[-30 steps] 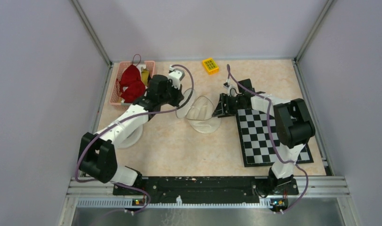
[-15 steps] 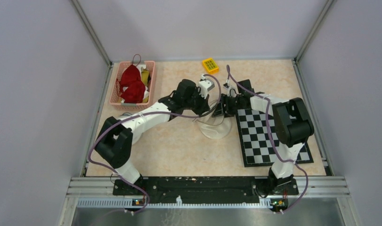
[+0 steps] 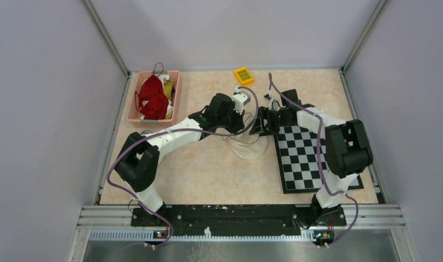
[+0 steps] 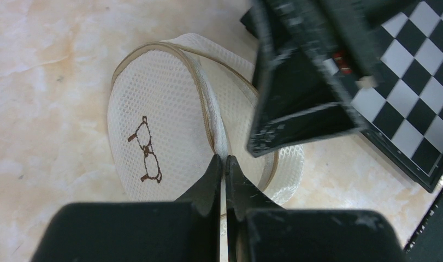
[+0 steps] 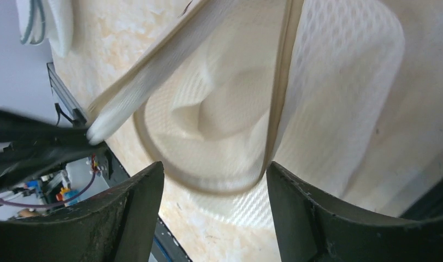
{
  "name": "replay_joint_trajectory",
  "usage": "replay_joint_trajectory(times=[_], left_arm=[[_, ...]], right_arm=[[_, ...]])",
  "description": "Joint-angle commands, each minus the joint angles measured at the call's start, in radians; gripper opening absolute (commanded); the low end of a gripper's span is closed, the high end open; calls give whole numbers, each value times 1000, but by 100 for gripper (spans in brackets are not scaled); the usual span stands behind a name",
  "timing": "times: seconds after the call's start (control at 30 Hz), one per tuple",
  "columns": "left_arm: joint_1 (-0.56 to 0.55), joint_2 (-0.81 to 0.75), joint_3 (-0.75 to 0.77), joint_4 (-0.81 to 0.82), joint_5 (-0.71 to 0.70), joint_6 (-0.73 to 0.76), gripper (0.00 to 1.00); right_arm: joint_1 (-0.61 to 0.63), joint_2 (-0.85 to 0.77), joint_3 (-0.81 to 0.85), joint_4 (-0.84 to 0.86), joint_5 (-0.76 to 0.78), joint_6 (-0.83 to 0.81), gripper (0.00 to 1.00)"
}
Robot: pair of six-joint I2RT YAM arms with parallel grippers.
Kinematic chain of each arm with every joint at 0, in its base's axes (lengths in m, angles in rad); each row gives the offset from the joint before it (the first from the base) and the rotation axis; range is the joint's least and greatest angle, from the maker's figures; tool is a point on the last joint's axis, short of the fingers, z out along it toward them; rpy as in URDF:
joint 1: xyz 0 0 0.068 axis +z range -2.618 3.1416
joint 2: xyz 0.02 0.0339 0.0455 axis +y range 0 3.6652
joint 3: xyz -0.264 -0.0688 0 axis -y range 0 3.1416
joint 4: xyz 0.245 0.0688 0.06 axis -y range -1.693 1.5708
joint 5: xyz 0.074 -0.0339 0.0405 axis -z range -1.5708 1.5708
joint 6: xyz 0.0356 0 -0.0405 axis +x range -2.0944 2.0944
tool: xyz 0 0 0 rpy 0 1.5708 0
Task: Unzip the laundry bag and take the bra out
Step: Close the laundry bag at the center of the board.
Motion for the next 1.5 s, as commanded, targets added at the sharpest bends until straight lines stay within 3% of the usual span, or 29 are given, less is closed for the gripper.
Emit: replay_joint_trajectory(times=[0.0, 0.3, 0.53, 0.67, 0.83, 0.93, 1.2, 1.47], left_arm=[[39, -23, 30, -11, -98, -25, 0], [125, -86, 30, -41, -135, 32, 0], [126, -117, 37, -52, -64, 85, 0], [123, -100, 40, -45, -12, 77, 0], [101, -54, 82, -38, 25, 42, 0], [84, -36, 112, -34, 61, 39, 0], [-25, 44, 157, -28, 143, 31, 0], [-38, 124, 86, 33, 155, 36, 0]], right_arm=[[-17, -146, 32, -59, 9, -39, 69], [-19, -153, -66, -81, -6, -49, 66], [-15, -50, -47, 148, -22, 97, 58], [2, 17, -30, 224, -27, 142, 47], [24, 115, -34, 256, -7, 133, 17], [25, 158, -33, 263, 5, 139, 9], [27, 184, -29, 281, -6, 161, 6], [27, 153, -35, 289, -24, 169, 8]])
